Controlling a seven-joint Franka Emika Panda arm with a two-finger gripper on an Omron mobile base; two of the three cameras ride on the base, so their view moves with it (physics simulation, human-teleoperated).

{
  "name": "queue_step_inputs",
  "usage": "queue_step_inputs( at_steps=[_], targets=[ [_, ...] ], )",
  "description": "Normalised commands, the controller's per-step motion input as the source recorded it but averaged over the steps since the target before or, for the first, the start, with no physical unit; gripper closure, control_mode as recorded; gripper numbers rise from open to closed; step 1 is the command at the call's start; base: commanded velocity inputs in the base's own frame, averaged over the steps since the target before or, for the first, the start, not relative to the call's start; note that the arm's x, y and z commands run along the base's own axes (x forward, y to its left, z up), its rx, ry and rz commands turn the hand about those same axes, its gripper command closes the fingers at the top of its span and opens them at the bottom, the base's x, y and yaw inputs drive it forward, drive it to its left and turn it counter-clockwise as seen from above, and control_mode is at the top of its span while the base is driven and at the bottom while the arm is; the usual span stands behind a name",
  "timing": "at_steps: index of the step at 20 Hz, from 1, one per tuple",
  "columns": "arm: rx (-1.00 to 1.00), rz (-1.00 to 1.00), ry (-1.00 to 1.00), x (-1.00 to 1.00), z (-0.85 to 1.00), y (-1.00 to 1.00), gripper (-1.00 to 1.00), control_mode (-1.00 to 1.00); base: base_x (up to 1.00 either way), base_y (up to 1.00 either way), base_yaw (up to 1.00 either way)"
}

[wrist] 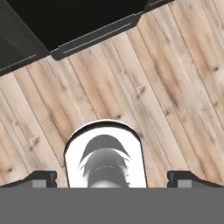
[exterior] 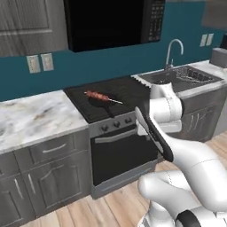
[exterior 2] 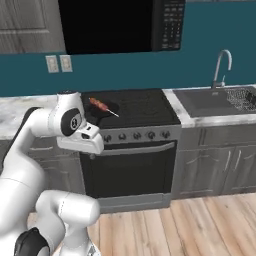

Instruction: Place the cold items (avocado and eggplant) from the fridge in one tupperware on the dining counter. Place the warm items (kebab skewer and hot dog) in the stove area in another tupperware.

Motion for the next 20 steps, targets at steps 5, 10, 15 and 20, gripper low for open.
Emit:
queue_step_inputs(
  at_steps=[5,10,15,20],
  targets=[
    [0.00,0.00,0.00,0.00,0.00,0.00,-1.00,1.00,0.11,-0.73,0.60],
    [0.00,0.00,0.00,0.00,0.00,0.00,-1.00,1.00,0.17,-0.73,0.63],
    [0.00,0.00,0.00,0.00,0.00,0.00,-1.00,1.00,0.11,-0.46,0.48],
    [0.00,0.00,0.00,0.00,0.00,0.00,-1.00,1.00,0.28,-0.24,-0.18]
  ],
)
